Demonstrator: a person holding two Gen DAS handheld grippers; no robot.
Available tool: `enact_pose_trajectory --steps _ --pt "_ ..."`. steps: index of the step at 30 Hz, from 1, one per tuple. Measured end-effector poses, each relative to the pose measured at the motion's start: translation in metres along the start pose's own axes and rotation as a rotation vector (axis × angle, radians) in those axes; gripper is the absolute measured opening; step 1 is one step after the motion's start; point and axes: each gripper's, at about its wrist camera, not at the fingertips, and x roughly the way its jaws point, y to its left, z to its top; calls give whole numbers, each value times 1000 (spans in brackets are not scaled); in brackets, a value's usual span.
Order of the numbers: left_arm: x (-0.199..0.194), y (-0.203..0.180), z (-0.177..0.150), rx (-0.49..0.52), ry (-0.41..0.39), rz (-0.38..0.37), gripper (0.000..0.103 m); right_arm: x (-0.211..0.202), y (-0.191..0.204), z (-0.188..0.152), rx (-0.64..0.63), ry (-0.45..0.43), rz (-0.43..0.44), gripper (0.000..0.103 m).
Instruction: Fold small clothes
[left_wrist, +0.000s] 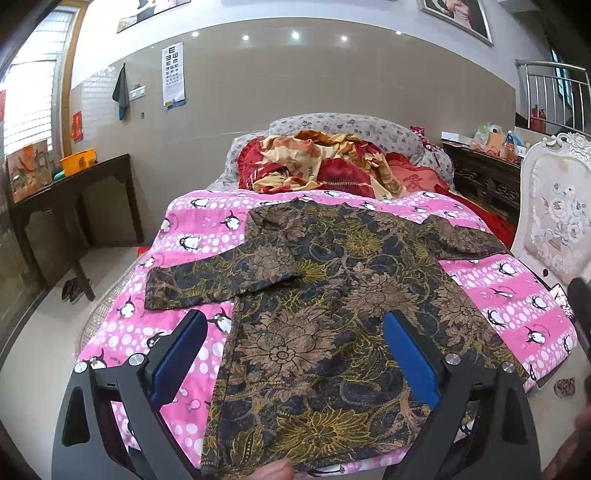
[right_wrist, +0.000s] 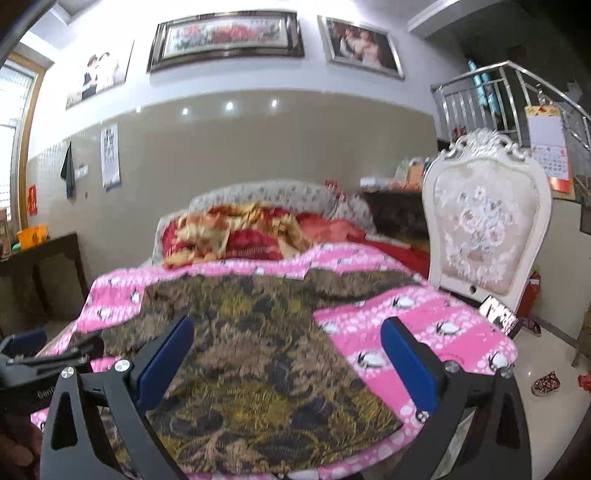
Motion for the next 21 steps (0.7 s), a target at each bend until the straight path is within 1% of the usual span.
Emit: enact_pose_trajectory --steps 3,9,14,18,21 --pt "0 1 0 1 -2 1 80 -2 0 0 2 -16 3 103" --pt "-1 1 -1 5 -4 4 80 7 4 -5 -18 52 52 103" --pt "-2 2 -1 4 -9 7 80 6 6 -8 -26 55 65 103" --pt "-2 1 -1 10 -15 6 80 10 8 -10 -32 76 79 103" --pt "-4 1 -1 10 -21 -4 80 11 8 -11 -31 79 79 103"
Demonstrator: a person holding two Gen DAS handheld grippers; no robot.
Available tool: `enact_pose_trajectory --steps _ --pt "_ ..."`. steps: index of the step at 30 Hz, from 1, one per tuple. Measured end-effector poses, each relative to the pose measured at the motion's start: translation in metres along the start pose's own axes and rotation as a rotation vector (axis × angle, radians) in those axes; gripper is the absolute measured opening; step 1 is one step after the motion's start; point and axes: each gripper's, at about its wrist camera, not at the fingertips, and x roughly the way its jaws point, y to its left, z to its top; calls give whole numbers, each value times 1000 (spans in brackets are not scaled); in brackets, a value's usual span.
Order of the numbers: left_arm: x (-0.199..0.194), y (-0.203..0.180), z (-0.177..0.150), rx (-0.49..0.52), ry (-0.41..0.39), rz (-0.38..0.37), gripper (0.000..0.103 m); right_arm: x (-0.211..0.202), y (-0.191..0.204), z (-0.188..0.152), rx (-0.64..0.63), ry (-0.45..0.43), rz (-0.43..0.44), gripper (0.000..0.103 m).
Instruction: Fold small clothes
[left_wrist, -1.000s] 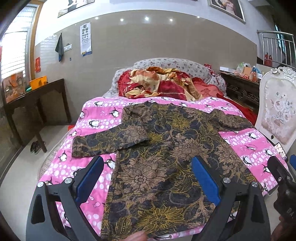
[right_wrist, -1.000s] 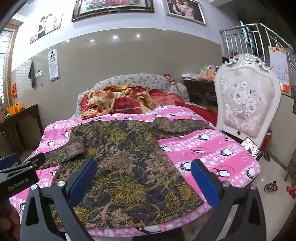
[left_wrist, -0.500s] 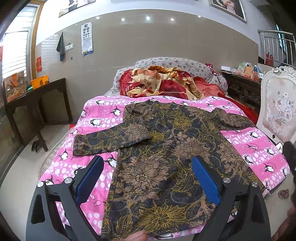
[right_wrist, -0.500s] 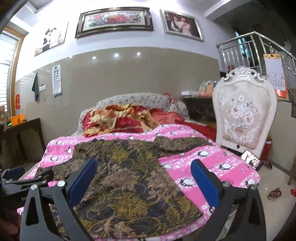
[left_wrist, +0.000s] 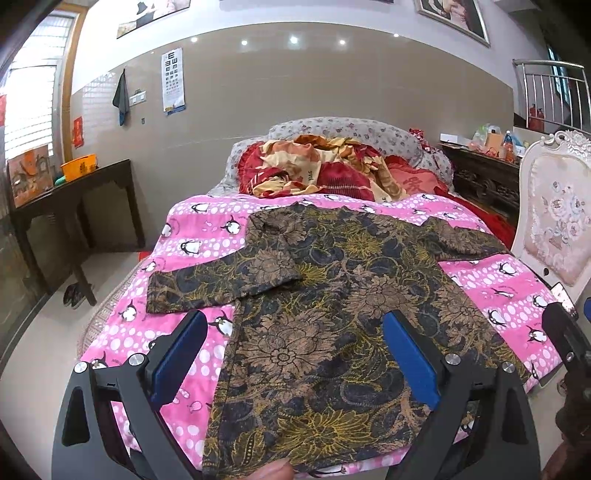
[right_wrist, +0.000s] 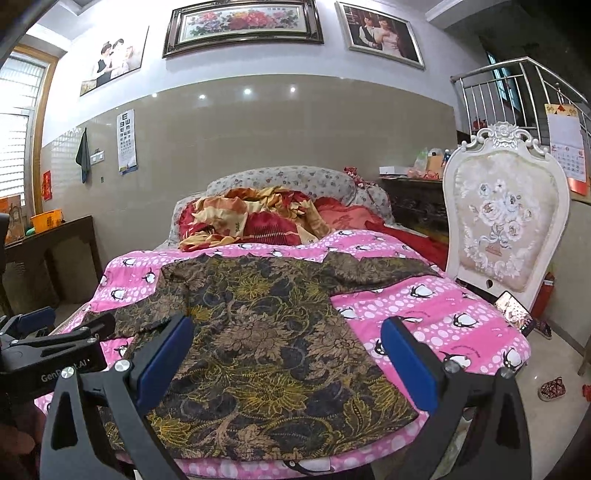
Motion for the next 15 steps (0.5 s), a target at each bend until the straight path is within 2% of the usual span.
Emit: enact_pose_trajectory --steps 15 --pt "-2 0 1 -6 -2 7 80 5 4 -5 -16 35 16 103"
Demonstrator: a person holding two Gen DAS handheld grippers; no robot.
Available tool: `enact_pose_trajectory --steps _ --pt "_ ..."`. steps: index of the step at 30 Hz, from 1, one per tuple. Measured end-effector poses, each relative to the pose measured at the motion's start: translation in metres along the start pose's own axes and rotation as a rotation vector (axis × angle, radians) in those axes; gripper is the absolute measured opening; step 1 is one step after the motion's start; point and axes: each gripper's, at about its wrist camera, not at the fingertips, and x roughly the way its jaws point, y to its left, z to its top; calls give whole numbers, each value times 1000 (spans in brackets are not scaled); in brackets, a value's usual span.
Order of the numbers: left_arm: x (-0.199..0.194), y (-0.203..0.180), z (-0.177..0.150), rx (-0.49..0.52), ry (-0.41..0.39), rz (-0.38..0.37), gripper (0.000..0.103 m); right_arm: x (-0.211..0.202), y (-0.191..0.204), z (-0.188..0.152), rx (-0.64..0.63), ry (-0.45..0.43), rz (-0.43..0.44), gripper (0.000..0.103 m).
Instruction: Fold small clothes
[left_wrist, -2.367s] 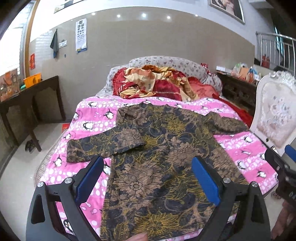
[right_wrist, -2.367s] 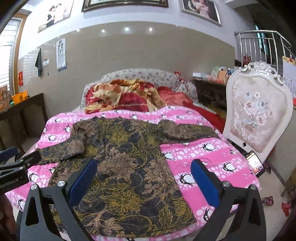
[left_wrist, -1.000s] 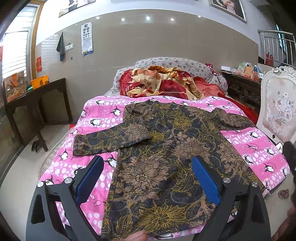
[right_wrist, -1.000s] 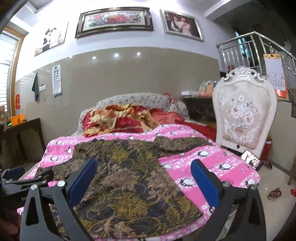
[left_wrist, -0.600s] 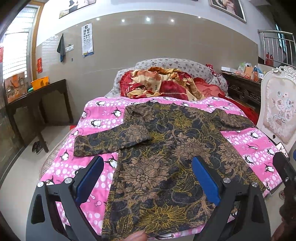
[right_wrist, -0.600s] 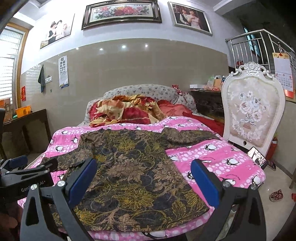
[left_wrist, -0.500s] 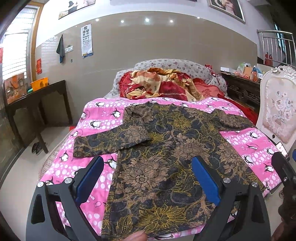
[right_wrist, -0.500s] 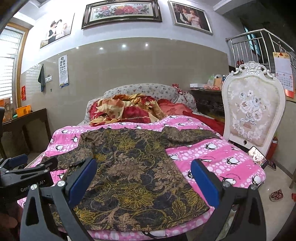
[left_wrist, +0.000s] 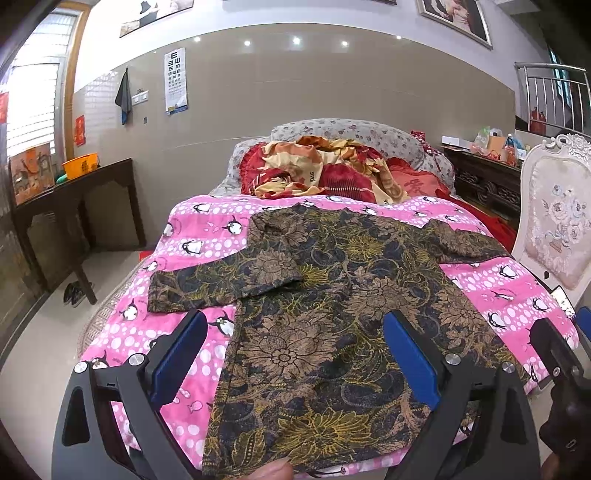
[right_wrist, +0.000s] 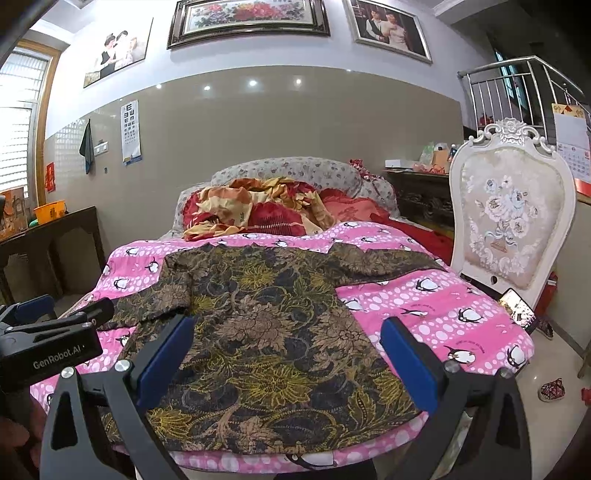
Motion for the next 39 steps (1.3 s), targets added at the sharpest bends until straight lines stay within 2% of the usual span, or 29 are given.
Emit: enact_pose_trajectory --steps 20,27,30,32,37,39 --pt "0 0 0 -1 -1 0 80 2 0 -2 2 9 4 103" --pt "6 1 6 -8 21 -14 80 11 -1 -1 -6 37 -10 103" --pt "13 12 21 -50 26 -14 80 34 -5 2 0 101 -28 103" --pt "22 18 30 -75 41 -17 80 59 -9 5 7 182 -39 103" --pt "68 28 44 -104 142 2 80 118 -15 18 -43 319 -50 103" --pt "89 27 42 -110 192 -4 80 134 -18 24 -60 347 -51 103"
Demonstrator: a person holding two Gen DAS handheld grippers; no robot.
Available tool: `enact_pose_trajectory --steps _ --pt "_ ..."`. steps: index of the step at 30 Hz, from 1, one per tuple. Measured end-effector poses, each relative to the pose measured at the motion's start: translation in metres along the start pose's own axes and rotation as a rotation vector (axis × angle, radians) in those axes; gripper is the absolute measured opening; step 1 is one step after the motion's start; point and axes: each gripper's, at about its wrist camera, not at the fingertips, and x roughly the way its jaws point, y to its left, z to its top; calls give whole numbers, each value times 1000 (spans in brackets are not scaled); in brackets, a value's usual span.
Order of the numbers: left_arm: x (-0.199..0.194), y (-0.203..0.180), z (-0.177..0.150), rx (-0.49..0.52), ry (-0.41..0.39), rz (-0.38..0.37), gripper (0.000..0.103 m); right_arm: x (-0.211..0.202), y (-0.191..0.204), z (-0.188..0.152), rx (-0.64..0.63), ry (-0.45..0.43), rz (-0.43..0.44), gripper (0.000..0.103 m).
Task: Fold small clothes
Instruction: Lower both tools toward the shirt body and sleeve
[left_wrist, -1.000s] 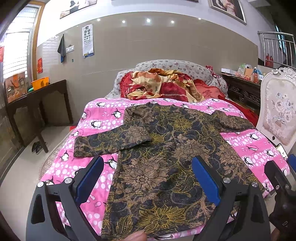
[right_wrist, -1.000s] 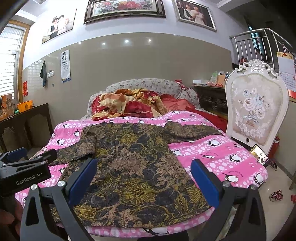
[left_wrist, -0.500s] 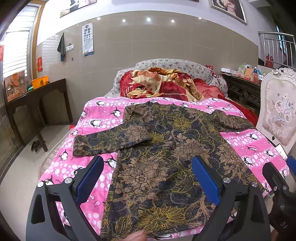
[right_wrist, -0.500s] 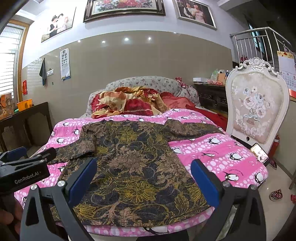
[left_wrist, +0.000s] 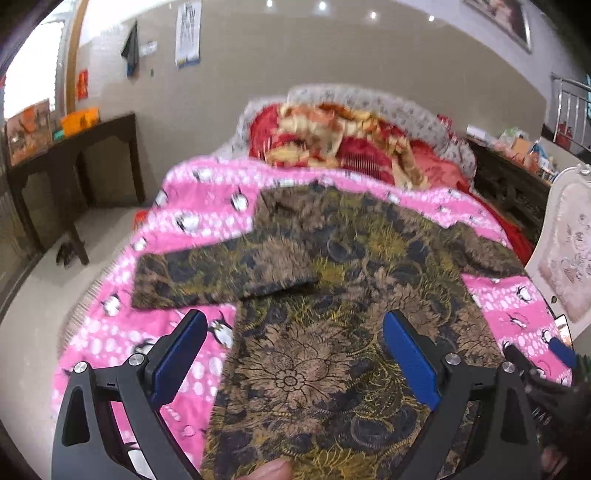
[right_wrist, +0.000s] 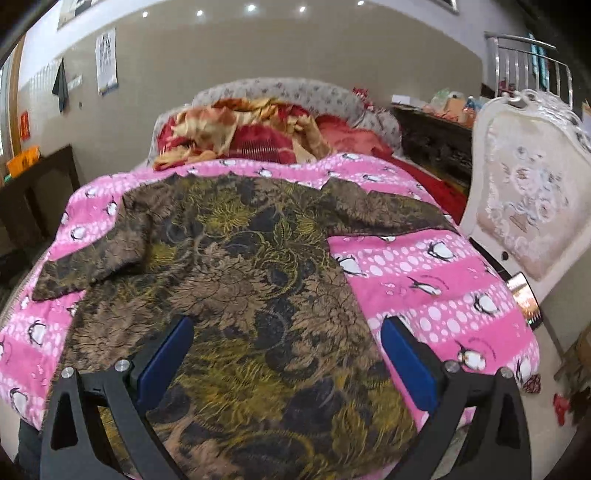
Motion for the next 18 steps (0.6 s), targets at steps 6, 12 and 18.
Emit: enact_pose_trajectory --steps 6,12,18 --pt "56 -11 -2 34 95 18 80 39 -4 28 -24 40 -29 103" --pt "104 -14 15 61 105 28 80 90 6 50 -57 91 -39 103" --pt "152 -12 26 67 109 22 80 155 16 63 -79 156 -69 103"
